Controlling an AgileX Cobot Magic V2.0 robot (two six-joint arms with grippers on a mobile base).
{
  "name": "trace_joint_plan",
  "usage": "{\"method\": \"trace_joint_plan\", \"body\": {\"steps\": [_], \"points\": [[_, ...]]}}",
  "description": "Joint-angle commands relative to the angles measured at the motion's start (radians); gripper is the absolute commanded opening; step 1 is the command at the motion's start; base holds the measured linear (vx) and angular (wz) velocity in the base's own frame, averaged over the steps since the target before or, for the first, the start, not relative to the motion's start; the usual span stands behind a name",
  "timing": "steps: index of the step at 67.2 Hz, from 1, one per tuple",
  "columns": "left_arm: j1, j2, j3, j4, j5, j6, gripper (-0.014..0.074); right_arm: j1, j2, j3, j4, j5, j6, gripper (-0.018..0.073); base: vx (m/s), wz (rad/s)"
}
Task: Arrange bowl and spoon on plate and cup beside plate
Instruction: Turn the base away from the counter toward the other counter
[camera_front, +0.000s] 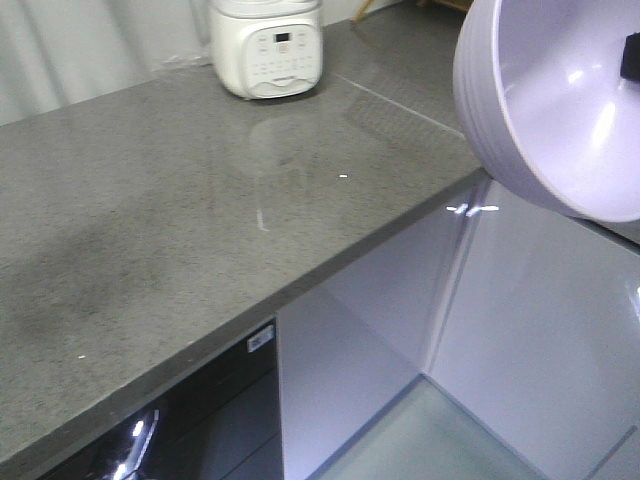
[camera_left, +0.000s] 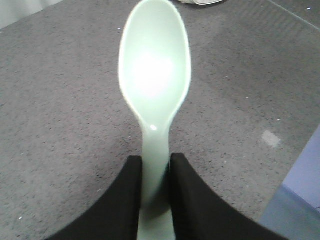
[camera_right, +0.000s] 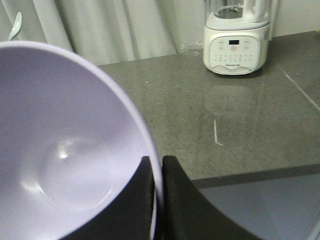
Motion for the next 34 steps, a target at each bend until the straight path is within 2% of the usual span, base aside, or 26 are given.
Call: {"method": "trace_joint_plan", "body": {"steps": [1, 34], "points": [[-0.002, -0.028, -0.026, -0.030, -0.052, 0.000, -0.0008, -0.003, -0.008, -0.032, 0.060, -0.036, -0.005, -0.0006, -0.03, -0.44], [-0.002, -0.028, -0.026, -0.030, -0.052, 0.000, -0.0008, -0.003, -0.008, -0.032, 0.060, -0.036, -0.005, -0.0006, -0.03, -0.45]]}}
